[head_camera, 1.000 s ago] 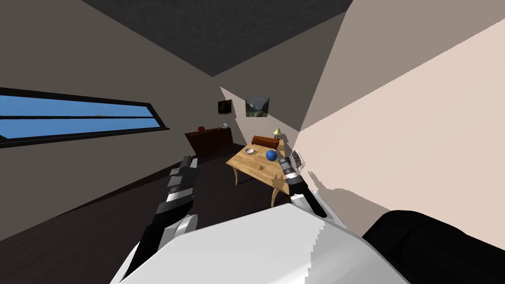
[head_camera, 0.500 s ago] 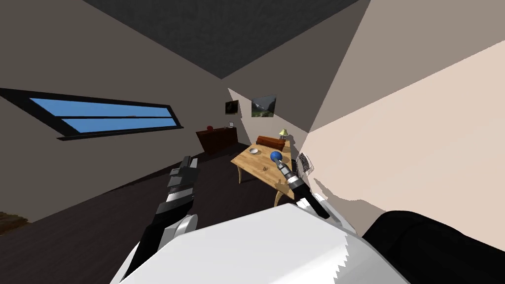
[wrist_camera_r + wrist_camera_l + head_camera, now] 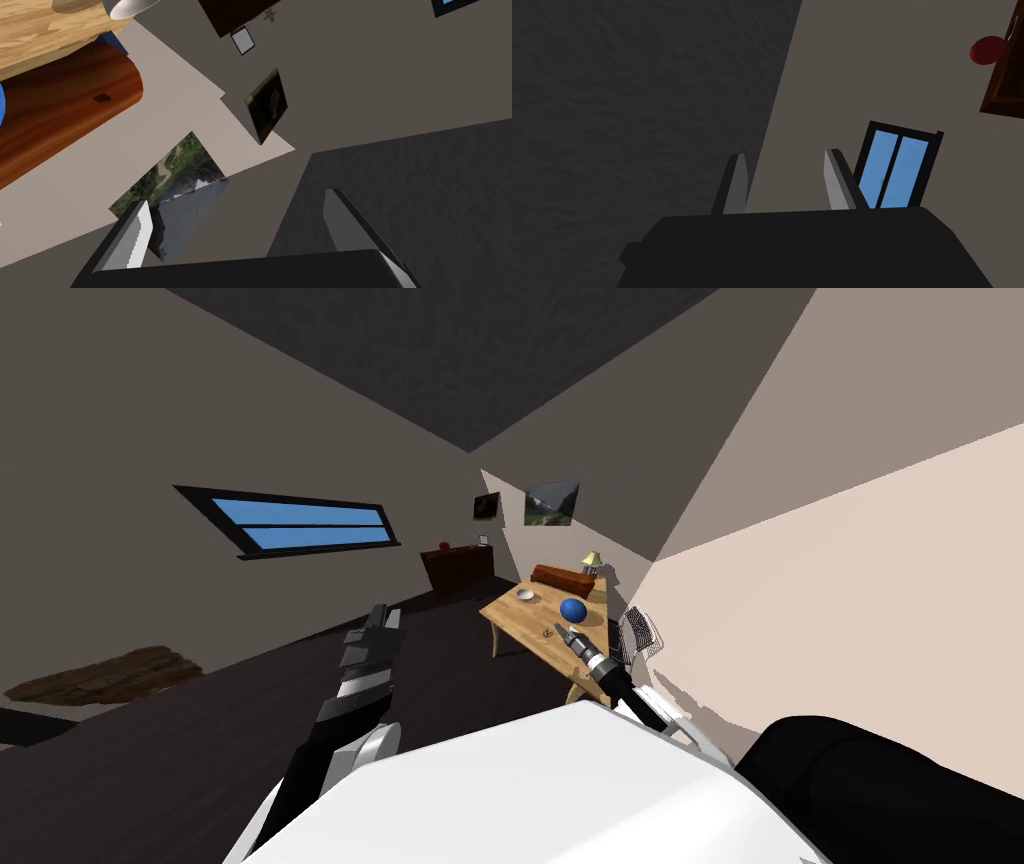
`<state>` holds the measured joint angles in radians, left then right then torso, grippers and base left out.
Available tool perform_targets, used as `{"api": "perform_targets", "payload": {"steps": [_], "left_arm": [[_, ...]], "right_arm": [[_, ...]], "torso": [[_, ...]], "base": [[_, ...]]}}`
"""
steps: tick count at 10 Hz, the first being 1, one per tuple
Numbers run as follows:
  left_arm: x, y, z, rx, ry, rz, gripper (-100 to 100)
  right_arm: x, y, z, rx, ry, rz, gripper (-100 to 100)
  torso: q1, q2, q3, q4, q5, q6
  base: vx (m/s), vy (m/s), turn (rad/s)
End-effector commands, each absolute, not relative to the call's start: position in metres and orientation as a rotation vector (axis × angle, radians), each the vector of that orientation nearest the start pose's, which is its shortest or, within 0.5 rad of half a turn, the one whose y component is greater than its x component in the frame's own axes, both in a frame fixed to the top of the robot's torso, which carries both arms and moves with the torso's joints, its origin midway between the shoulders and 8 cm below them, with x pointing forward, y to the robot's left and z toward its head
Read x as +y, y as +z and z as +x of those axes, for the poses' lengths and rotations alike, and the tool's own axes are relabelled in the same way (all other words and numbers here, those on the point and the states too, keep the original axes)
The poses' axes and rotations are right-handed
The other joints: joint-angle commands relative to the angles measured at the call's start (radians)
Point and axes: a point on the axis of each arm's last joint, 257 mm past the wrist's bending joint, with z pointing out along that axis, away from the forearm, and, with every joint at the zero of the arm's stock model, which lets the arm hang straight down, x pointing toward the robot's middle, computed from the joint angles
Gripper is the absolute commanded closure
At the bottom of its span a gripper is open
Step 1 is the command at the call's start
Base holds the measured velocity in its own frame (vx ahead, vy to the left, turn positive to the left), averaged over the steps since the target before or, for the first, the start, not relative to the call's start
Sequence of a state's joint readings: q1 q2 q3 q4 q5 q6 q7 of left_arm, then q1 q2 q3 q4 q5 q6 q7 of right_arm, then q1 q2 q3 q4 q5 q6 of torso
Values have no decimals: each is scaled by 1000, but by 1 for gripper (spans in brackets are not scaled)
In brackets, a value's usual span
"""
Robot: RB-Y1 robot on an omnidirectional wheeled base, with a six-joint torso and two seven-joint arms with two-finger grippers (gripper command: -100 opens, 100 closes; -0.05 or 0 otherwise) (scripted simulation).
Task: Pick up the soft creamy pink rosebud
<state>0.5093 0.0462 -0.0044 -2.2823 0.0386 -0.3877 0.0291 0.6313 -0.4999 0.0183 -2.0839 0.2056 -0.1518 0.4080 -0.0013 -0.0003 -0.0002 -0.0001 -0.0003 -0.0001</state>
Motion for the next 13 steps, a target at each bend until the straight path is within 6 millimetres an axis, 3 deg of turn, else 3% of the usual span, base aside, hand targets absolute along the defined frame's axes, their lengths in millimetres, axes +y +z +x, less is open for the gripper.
{"api": "perform_targets", "payload": {"steps": [1,2,4,6,8,10,12,13], "left_arm": [[282,0,361,700,-1326,-759,0],[282,0,361,700,-1326,-759,0],[282,0,361,700,-1326,-759,0],[282,0,361,700,-1326,-759,0],[282,0,361,700,-1326,-759,0],[282,0,361,700,-1326,-759,0],[282,0,361,700,-1326,-759,0],[282,0,361,700,-1326,-759,0]], "right_arm": [[-329,-239,358,1709,376,249,-100],[-330,-239,358,1716,371,235,-100],[-358,-288,338,1862,216,160,-100],[-361,-290,337,1873,207,149,-100],[-393,-331,310,2009,53,49,-100],[-397,-336,307,2020,44,55,-100],[-436,-375,270,2156,-112,-40,-100],[-437,-375,270,2156,-114,-45,-100]], "torso": [[0,0,0,0,0,0],[0,0,0,0,0,0],[-1,0,0,0,0,0],[-1,0,0,0,0,1],[0,0,0,0,0,0],[-1,0,0,0,0,1],[0,-1,0,0,0,0],[-1,-1,0,0,0,0]], "base": [[-7,-17,439],[-3,-23,181],[-3,-19,348],[-2,-17,139],[-5,-14,363],[-5,-21,158],[-6,-15,358],[-10,-30,305]]}}
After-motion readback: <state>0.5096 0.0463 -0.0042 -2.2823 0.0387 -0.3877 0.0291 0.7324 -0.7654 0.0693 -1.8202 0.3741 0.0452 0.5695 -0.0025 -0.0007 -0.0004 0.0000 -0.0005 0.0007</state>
